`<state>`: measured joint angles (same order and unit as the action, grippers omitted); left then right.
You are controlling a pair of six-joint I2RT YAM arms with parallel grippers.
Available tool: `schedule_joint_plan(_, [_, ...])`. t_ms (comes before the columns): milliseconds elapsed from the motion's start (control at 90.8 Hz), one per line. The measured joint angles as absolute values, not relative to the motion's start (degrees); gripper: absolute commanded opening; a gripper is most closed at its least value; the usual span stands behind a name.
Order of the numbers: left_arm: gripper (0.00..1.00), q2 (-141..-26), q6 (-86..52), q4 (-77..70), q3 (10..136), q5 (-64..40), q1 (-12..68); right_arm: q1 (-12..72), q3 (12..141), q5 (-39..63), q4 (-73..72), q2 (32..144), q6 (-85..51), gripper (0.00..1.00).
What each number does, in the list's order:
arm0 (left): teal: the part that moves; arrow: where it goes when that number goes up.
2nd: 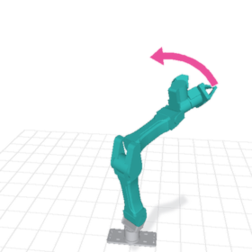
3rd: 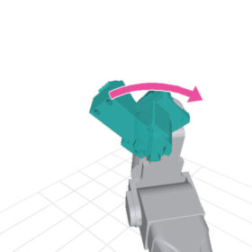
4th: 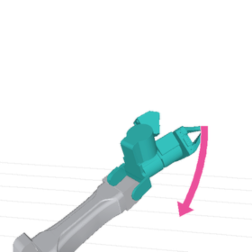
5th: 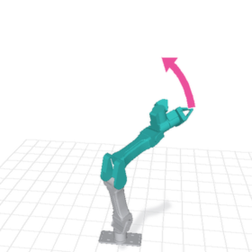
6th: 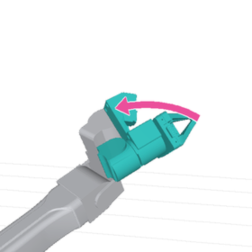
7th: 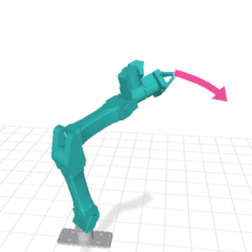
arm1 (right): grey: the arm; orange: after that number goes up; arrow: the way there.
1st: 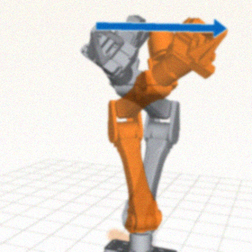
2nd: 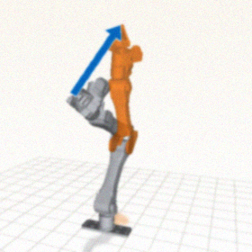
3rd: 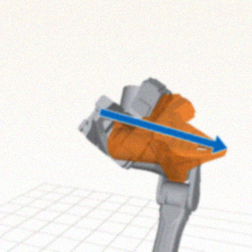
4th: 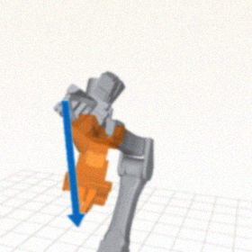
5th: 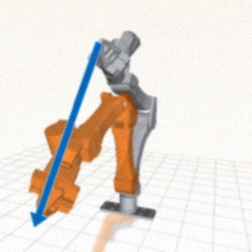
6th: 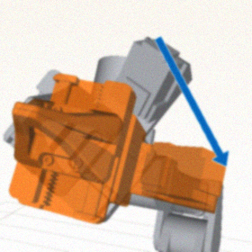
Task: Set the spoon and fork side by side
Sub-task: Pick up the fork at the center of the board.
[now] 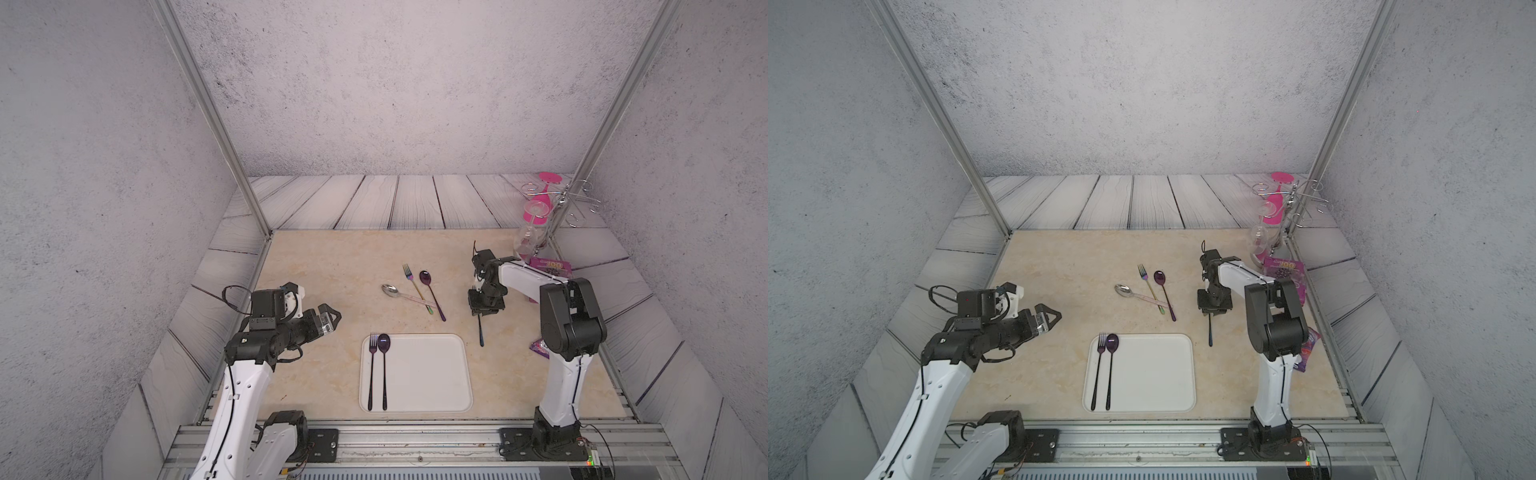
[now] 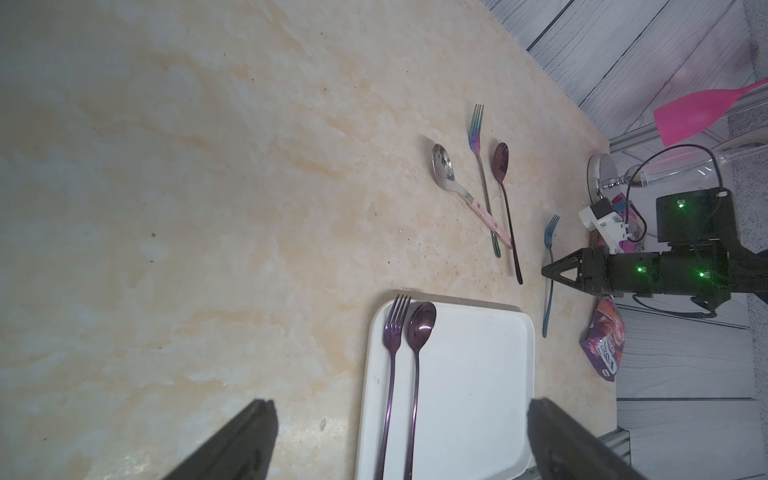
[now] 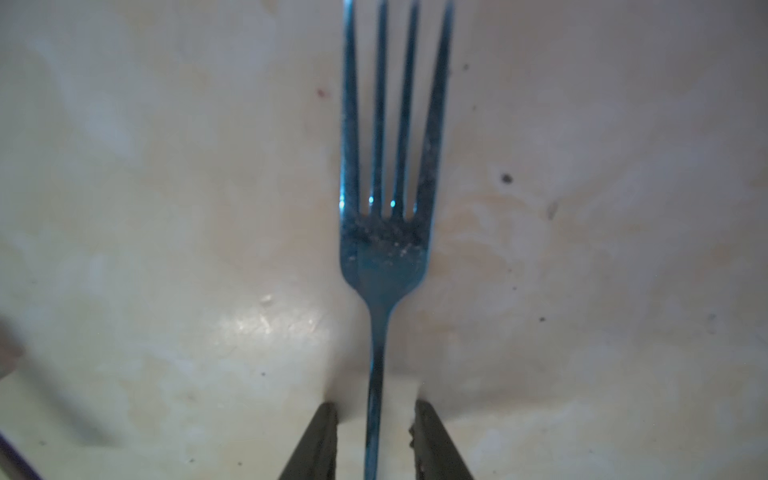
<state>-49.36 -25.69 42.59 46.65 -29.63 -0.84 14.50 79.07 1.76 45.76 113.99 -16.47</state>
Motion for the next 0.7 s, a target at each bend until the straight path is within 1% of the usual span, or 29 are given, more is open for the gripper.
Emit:
schedule_joint_plan(165, [0.99,-49.4,-25.7,42.6,46.7,-29.6,-0.8,14.4,79.0,1.6,45.1,114.0,-16.9,0.16])
schedule_joint_plan(308, [0.99,-49.3,-25.7,42.6,46.6,-29.6,-0.8,14.4,79.0,1.7,44.4,114.0,-17.7,0.0])
schedule_joint_plan(517, [0.99,-49.1,-25.7,42.6,46.6,-29.6,-0.8,14.4,77.0,1.7,44.1,110.9,-19.0,0.0])
schedule_joint_plan(616, [0.99,-48.8,-25.7,42.6,46.7,-29.6,-0.8,14.9,75.2,1.9,45.0,105.4,-20.5,0.0])
schedule_joint_plan(705, [0.99,-48.4,-25.7,42.6,46.6,-29.6,-0.8,16.2,73.7,1.8,46.4,97.8,-23.1,0.0])
